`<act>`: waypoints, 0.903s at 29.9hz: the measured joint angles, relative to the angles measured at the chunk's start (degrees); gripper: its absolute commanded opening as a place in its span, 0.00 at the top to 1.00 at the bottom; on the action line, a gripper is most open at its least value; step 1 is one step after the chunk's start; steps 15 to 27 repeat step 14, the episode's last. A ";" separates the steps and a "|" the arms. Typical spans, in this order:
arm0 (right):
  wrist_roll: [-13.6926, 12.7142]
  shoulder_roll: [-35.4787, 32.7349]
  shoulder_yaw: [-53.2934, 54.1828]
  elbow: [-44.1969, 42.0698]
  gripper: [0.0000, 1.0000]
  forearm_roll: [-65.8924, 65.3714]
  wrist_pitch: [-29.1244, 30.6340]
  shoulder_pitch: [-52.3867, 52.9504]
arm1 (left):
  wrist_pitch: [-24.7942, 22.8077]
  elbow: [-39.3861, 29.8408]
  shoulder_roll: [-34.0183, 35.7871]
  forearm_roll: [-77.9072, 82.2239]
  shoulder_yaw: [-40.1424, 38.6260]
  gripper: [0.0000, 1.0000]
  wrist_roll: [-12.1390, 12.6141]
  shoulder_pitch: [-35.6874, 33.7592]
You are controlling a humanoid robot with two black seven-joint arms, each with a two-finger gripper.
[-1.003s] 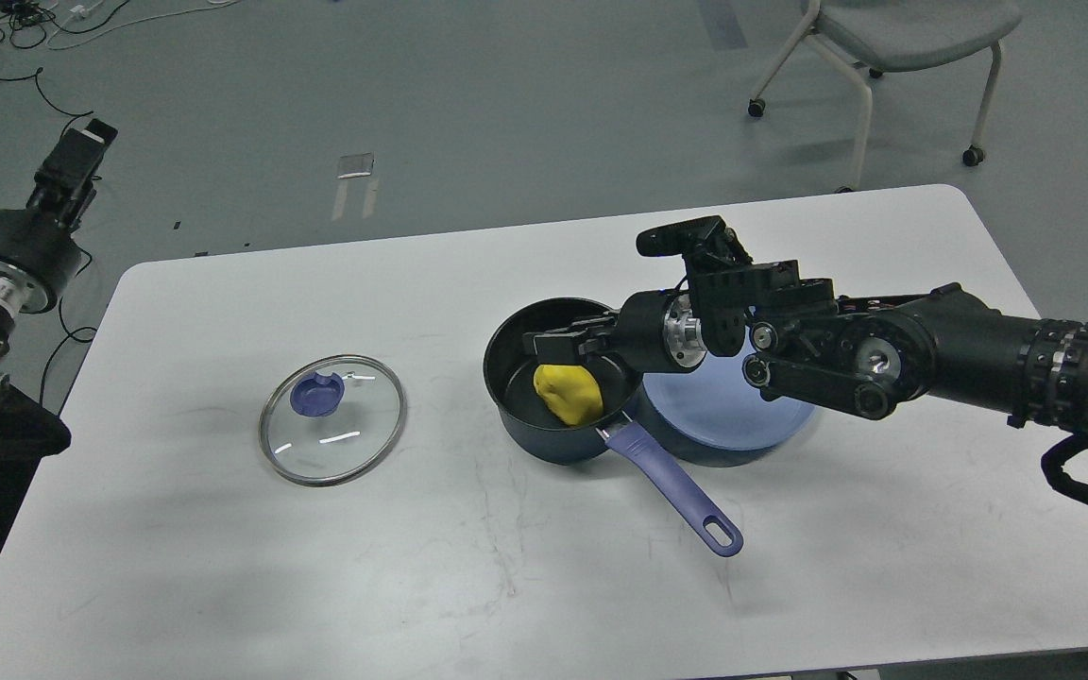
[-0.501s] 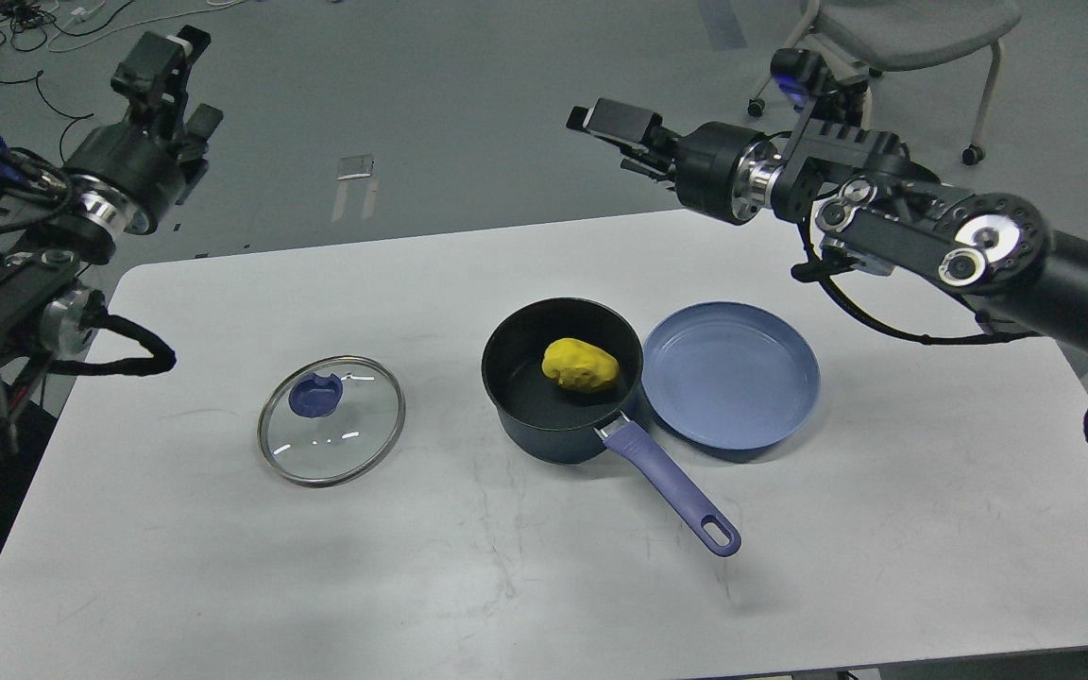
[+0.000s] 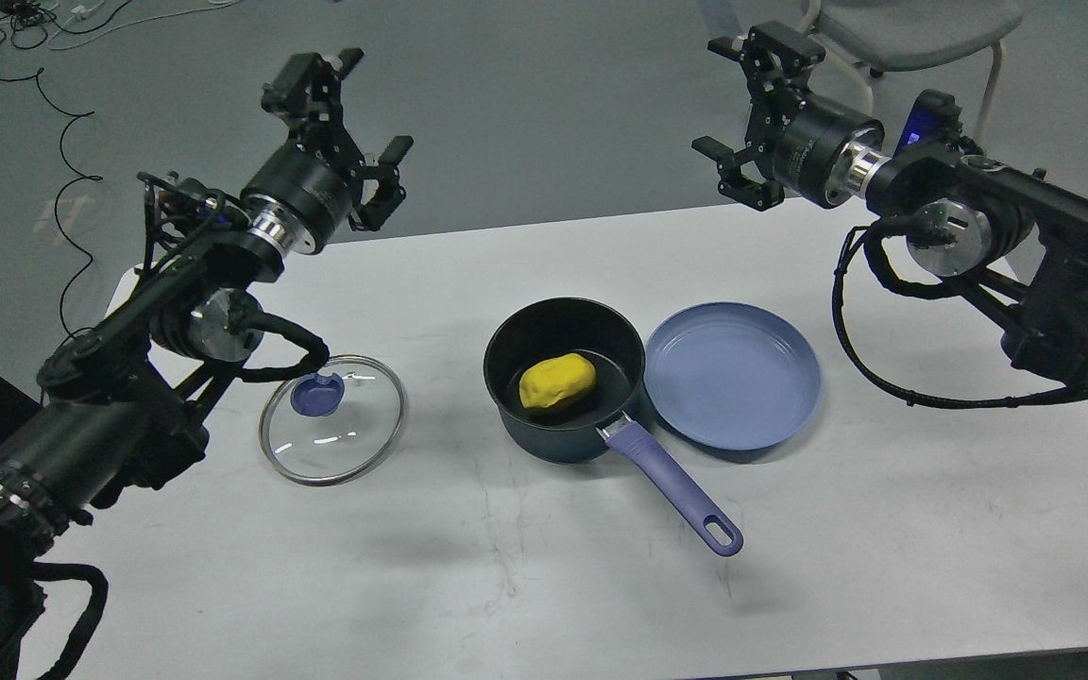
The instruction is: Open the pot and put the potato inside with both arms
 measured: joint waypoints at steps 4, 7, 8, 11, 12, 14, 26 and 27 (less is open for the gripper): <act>-0.48 0.58 0.37 -0.29 0.00 0.08 -0.27 -0.56 | -0.06 -2.01 -0.20 -0.23 -1.26 0.02 2.48 2.79; -0.60 1.12 0.39 -0.49 0.00 0.07 -0.46 -0.71 | -0.06 -2.20 -1.07 -0.31 -1.63 0.02 2.88 3.62; -0.65 1.29 0.39 -0.55 0.00 0.07 -0.50 -0.77 | -0.06 -2.22 -1.35 -0.34 -1.66 0.02 2.91 3.68; -0.68 2.39 0.39 -1.17 0.00 0.01 -0.65 -0.88 | -0.04 -2.15 -2.58 -0.38 -1.67 0.02 2.95 3.74; -0.59 2.78 0.39 -1.55 0.00 -0.01 -0.72 -0.91 | 0.01 -2.03 -2.94 -0.38 -1.67 0.02 2.95 3.75; -0.20 4.01 0.35 -2.87 0.00 -0.04 -0.77 -0.91 | 0.12 -1.87 -3.32 -0.38 -1.67 0.02 2.95 3.77; -0.20 4.01 0.35 -2.87 0.00 -0.04 -0.77 -0.91 | 0.12 -1.87 -3.32 -0.38 -1.67 0.02 2.95 3.77; -0.20 4.01 0.35 -2.87 0.00 -0.04 -0.77 -0.91 | 0.12 -1.87 -3.32 -0.38 -1.67 0.02 2.95 3.77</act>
